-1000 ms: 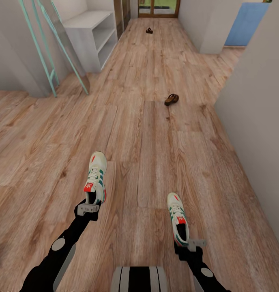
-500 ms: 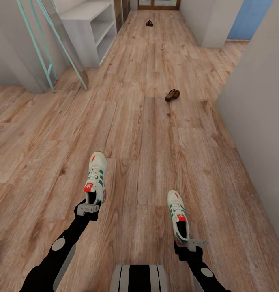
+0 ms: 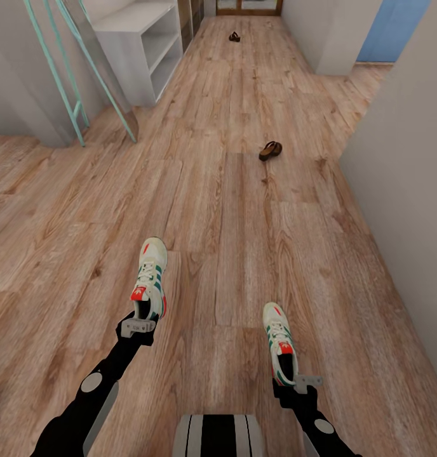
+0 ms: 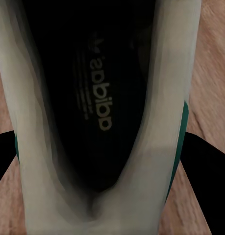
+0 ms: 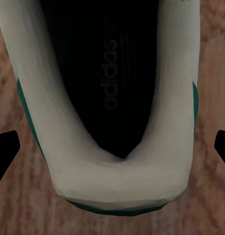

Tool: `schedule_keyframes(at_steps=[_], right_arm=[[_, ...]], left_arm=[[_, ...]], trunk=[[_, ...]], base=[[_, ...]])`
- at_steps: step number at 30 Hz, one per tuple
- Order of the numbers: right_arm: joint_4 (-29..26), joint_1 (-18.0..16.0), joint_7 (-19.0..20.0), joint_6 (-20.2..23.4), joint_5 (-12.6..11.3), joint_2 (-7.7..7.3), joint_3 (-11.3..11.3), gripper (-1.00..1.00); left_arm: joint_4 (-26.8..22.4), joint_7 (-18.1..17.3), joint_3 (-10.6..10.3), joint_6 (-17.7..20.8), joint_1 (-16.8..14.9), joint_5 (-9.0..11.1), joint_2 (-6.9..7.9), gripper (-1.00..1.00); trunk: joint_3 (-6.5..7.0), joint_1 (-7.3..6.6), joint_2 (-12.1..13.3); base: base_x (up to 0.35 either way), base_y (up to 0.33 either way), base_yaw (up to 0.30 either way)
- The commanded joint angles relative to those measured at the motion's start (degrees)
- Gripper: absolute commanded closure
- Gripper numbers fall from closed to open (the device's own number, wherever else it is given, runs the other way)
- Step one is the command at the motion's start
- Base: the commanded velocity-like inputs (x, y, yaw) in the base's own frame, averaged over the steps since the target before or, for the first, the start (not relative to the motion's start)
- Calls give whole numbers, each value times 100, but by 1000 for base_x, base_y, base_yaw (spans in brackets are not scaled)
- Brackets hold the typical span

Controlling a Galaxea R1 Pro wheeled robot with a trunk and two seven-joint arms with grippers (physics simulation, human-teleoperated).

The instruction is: Pick up the two gym shoes and the two sandals from the corridor floor and place them onto the hallstand (shoe rack) in the corridor, making sure they are on the rack and not on the floor. Arrange them so the two gym shoes are next to each other and the two sandals are next to each other.

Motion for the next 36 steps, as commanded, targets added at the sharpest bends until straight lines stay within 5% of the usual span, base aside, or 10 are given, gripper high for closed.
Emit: schedule_keyframes(at_steps=[1, 13, 14, 36], right_arm=[[4, -2, 1, -19, 17, 6, -28, -100], [4, -2, 1, -19, 17, 6, -28, -100], [4, -2, 1, -19, 17, 6, -26, 100], [4, -2, 1, -19, 17, 6, -25, 100]], left_arm=[[4, -20, -10, -8, -3, 61, 5, 100], [4, -18, -9, -19, -1, 67, 5, 100], [4, -17, -9, -19, -1, 67, 5, 100], [-8, 52, -9, -28, 4, 86, 2, 100]], trunk=[[-3, -1, -1], [-3, -1, -1], [-3, -1, -1], [-3, -1, -1]], base=[[37, 5, 0], [46, 26, 0], [3, 2, 0], [0, 0, 0]])
